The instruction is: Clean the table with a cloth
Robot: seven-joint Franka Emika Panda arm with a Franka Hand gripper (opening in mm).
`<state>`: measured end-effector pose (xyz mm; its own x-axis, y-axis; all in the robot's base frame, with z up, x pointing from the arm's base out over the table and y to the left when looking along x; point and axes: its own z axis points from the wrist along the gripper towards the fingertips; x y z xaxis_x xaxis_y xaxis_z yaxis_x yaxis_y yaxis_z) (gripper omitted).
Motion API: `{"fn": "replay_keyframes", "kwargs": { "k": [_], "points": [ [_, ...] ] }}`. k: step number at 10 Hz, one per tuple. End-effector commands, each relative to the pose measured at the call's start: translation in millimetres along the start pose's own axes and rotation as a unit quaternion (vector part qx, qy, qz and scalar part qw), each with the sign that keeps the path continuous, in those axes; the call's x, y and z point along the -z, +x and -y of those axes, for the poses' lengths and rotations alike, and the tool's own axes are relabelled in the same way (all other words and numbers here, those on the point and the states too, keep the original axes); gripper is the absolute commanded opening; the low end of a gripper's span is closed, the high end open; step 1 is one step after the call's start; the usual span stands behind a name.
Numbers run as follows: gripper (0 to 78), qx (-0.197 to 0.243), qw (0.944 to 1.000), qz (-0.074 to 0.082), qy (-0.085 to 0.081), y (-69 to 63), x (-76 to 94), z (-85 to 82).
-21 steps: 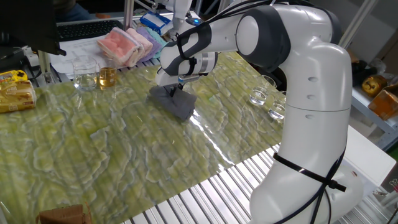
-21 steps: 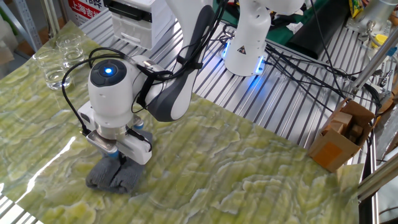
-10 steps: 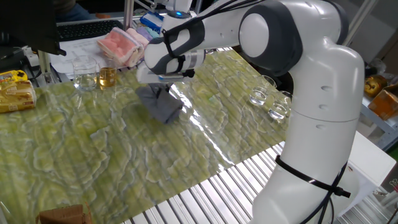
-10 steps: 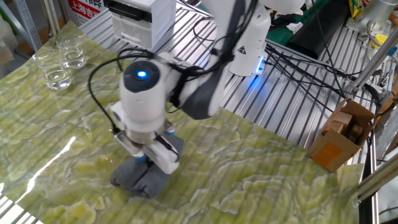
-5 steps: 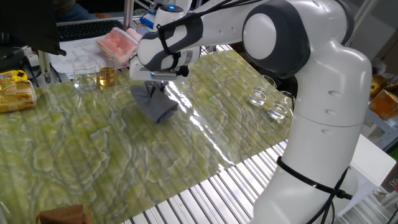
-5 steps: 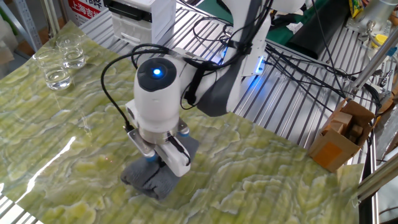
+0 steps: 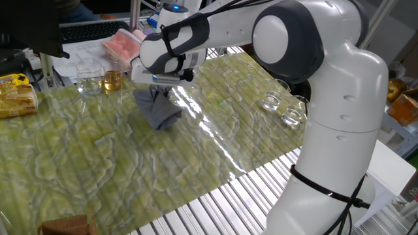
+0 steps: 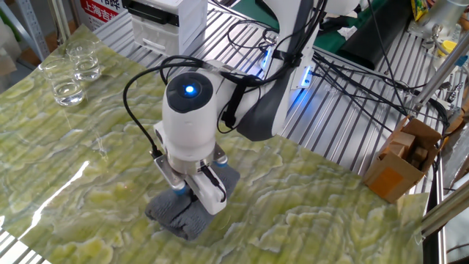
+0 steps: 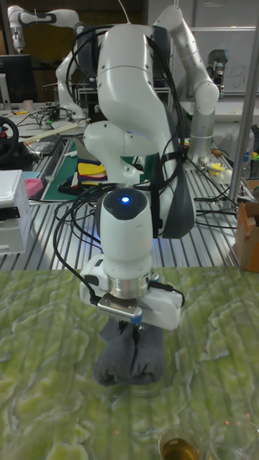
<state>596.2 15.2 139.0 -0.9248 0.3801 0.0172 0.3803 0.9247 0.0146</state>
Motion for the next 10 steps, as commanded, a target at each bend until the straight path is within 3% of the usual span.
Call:
{"fn": "replay_keyframes", "kwargs": {
  "k": [1,3,6,8,10],
  "points": [
    [1.3,0.004,1.0,0.003,0.003,-1.0,0.6,-0.6],
    [1.3,0.015,0.9998,0.01,0.004,-1.0,0.6,-0.6],
    [1.3,0.089,0.996,0.006,0.004,-1.0,0.6,-0.6],
    [1.3,0.108,0.9941,0.006,0.003,-1.0,0.6,-0.6],
    [1.3,0.087,0.9962,0.004,0.0,1.9,1.4,-5.8]
  ]
}}
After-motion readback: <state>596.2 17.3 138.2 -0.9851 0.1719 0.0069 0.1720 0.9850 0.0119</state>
